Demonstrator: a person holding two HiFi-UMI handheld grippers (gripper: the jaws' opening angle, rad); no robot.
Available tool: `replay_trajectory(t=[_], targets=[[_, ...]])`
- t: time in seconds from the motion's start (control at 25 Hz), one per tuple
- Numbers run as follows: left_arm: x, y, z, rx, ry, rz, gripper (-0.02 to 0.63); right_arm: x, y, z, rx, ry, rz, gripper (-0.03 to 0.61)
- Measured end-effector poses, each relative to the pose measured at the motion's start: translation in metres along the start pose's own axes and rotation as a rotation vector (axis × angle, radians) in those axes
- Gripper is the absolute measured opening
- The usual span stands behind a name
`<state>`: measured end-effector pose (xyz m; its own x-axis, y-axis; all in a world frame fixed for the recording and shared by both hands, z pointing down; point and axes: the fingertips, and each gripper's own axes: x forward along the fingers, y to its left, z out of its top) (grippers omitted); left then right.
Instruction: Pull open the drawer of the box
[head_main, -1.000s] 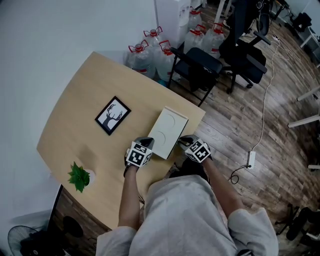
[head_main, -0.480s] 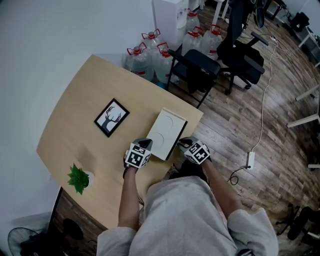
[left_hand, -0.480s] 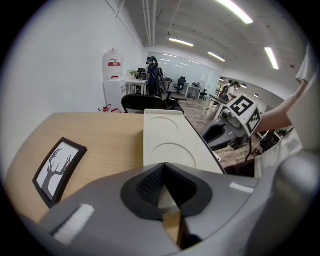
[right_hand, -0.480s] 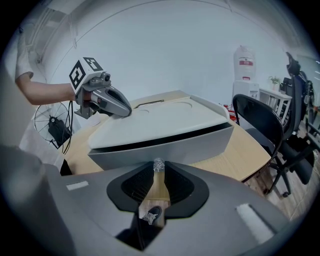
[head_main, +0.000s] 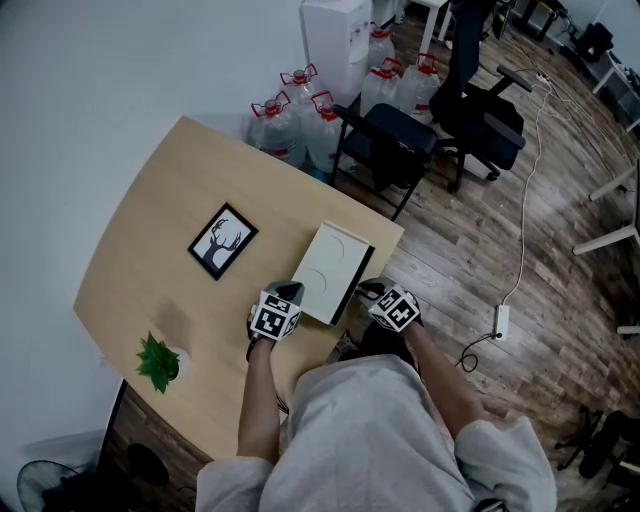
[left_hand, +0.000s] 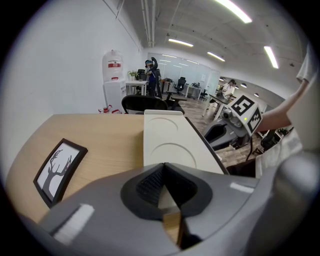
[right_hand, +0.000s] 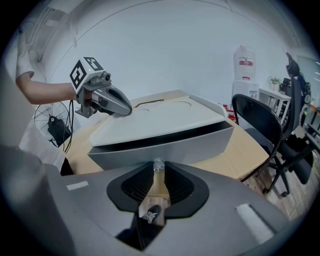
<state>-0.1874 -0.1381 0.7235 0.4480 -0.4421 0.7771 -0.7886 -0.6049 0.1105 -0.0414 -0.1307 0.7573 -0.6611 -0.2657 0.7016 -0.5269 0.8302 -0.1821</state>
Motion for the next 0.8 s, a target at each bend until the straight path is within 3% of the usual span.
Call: replay_trajectory(t=[0.8], targets=[[0.0001,-0.0001,0.0016,0.003,0.01,0.011,0.052,-0.0075,-0.0023,-0.0044,-0.004,0.008,0.004,0.069]])
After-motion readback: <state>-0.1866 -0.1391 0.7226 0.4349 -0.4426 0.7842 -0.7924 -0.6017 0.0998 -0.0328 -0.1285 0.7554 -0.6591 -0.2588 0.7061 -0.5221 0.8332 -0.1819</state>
